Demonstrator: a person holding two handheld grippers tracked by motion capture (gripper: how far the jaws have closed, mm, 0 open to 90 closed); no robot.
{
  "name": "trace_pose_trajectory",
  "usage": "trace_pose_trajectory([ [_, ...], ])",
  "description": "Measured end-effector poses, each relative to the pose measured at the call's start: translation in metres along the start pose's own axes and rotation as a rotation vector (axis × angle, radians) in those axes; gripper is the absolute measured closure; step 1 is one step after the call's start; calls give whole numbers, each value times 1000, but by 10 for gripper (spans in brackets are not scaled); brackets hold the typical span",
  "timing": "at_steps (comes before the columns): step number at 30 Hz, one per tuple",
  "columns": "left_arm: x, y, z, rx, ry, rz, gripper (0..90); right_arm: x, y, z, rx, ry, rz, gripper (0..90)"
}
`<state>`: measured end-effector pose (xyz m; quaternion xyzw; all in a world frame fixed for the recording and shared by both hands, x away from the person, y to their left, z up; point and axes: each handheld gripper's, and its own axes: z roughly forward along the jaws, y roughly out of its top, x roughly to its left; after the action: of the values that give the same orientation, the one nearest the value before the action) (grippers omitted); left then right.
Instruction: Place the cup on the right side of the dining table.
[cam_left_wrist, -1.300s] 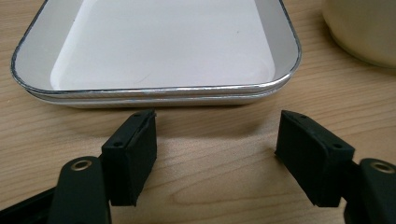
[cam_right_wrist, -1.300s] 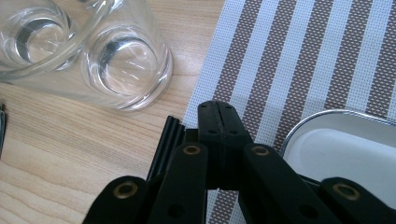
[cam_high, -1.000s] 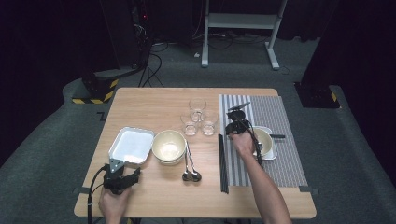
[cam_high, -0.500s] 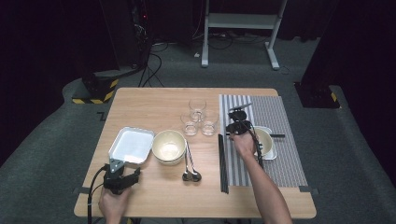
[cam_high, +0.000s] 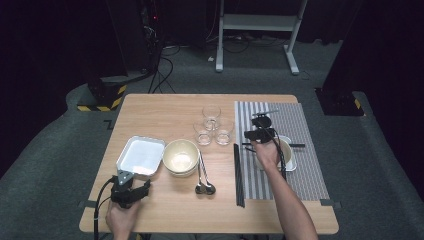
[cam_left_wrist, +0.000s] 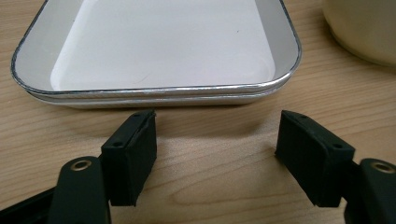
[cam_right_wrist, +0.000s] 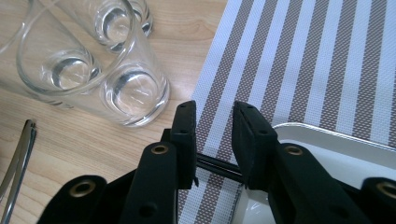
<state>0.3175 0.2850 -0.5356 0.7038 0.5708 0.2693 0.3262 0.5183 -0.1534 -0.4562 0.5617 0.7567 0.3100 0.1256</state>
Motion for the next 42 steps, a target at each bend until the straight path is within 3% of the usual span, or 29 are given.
trace_pose_trajectory([
  [23,0,0,0,0,0,-1,288,-29,-25,-43,-157,-17,13,567],
  [32,1,0,0,-1,-3,-4,289,-31,-34,-58,-217,-24,-2,532],
  [37,1,0,0,-1,-6,-6,289,-34,-42,-64,-252,-31,21,481],
  [42,1,0,0,-1,-7,-8,289,-37,-49,-67,-265,-9,18,435],
])
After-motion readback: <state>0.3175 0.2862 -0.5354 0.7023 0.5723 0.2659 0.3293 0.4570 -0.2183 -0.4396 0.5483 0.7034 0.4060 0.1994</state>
